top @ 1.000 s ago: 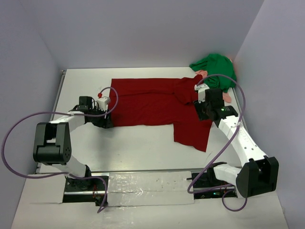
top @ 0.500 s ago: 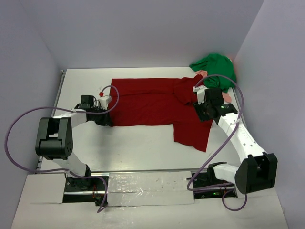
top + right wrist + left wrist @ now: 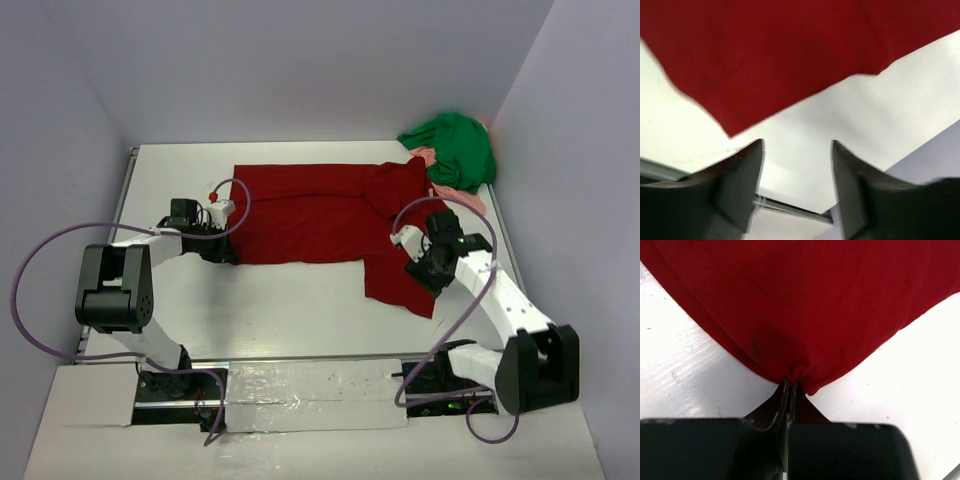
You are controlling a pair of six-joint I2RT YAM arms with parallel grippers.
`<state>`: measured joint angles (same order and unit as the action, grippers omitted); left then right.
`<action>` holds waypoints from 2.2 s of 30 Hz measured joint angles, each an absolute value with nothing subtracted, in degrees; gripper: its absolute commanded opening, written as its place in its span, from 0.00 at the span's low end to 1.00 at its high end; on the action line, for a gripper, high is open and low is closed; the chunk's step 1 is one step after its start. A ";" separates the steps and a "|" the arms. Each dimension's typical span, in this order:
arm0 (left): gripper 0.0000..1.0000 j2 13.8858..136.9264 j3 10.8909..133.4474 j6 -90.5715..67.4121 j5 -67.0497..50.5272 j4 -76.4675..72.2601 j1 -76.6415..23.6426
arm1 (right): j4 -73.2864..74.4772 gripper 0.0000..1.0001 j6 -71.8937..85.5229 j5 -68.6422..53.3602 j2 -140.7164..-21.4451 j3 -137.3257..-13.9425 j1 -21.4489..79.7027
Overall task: Fold and stack the t-shirts
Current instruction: Fold the tshirt
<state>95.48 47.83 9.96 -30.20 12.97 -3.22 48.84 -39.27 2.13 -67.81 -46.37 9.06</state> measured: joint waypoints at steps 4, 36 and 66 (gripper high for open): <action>0.00 95.48 47.83 9.67 -30.11 12.95 -3.22 | 52.12 0.75 -45.52 2.00 -60.36 -42.89 9.45; 0.00 95.26 47.68 9.63 -29.54 12.80 -3.29 | 47.77 0.80 -46.96 -9.52 -75.85 -37.45 9.47; 0.00 85.76 46.81 9.65 -26.81 15.75 -3.33 | 49.52 0.00 -46.33 -4.03 -64.23 -38.72 6.46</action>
<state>85.76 46.81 9.65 -26.81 15.75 -3.33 49.52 -46.33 -4.03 -64.23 -38.72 6.46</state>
